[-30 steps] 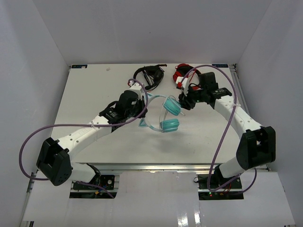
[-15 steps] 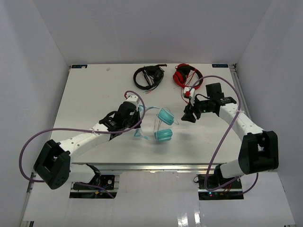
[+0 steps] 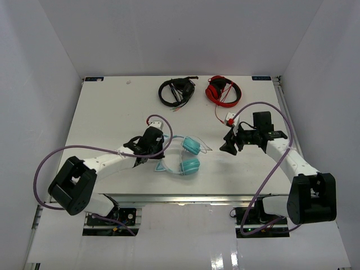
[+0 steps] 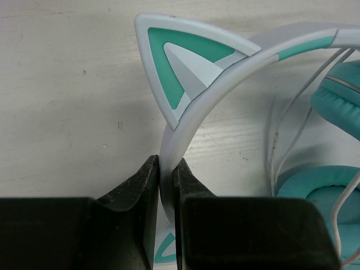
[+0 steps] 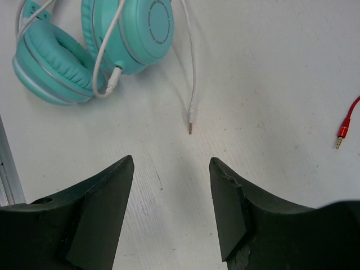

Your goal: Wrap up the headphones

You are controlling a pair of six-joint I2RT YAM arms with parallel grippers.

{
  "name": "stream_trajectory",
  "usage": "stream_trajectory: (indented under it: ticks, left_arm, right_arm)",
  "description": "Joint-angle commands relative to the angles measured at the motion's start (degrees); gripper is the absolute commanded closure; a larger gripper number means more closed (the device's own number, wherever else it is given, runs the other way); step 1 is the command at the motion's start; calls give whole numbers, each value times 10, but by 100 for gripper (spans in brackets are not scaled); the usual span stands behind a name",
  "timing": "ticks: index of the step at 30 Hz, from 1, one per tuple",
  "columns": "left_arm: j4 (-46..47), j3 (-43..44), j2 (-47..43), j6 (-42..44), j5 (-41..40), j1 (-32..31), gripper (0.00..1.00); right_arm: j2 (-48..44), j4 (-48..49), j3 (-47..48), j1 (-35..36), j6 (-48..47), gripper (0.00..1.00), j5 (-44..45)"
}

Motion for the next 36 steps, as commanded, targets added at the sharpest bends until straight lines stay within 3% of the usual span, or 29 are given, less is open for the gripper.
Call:
stream_trajectory:
  ticks: [1, 9, 17, 21, 28, 34, 36]
  left_arm:
    - [38, 55, 32, -26, 1, 22, 100]
    - [40, 107, 114, -50, 25, 48, 100]
    - [-31, 180, 175, -66, -4, 54, 98]
    - [-46, 193, 180, -65, -5, 56, 77]
    - [-62, 213, 163, -53, 14, 57, 51]
    - [-67, 223, 92, -21, 48, 57, 27]
    - [-72, 220, 58, -1, 64, 57, 23]
  right_arm:
    - [-14, 42, -17, -15, 7, 37, -33]
    - [-10, 49, -30, -28, 3, 36, -36]
    - [-10, 53, -34, -33, 3, 36, -35]
    - [-12, 53, -35, -40, 2, 36, -35]
    - [-20, 52, -38, -62, 6, 36, -47]
    - [-56, 50, -38, -76, 16, 36, -27]
    - [-66, 44, -36, -76, 23, 35, -3]
